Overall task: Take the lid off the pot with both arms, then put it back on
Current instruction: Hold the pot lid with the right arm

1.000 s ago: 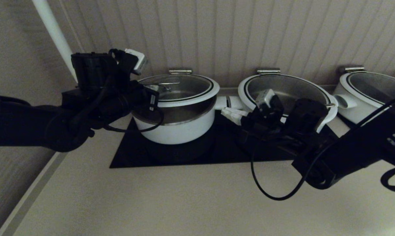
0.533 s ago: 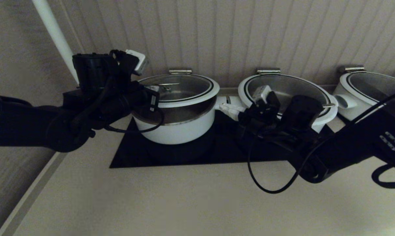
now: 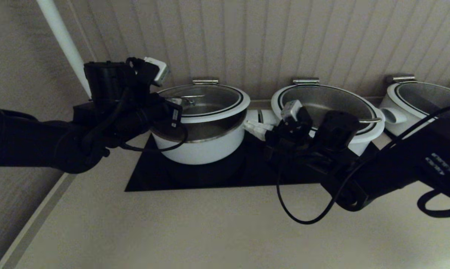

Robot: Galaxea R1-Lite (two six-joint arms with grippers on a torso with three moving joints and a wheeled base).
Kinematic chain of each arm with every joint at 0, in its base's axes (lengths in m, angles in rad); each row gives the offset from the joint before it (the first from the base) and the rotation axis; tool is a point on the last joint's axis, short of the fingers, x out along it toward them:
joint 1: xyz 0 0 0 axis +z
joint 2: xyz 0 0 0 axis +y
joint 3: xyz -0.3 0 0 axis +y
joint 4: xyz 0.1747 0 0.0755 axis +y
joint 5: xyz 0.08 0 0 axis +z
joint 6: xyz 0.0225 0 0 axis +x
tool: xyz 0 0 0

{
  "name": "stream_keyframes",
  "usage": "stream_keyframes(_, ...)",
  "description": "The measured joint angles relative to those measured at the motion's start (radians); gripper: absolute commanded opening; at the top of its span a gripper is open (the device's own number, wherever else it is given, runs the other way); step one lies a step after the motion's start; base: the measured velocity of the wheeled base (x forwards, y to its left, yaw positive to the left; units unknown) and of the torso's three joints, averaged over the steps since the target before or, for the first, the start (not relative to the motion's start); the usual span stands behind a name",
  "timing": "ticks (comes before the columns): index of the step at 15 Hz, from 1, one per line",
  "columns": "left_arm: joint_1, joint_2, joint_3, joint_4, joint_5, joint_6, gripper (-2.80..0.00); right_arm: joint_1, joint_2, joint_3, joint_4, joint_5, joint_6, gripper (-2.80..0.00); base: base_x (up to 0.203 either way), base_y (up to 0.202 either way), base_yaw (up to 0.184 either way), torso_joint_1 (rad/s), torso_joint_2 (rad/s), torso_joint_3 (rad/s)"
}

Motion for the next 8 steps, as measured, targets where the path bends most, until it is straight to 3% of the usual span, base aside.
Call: stream_keyframes(8, 0.0, -0.001, 0.0, -0.001, 0.0, -0.001, -2.8, 0.008, 0.038, -0.007, -0.008, -0.034, -0.003, -2.8, 0.0, 0.0, 0.0, 0.0, 0.0, 0.0)
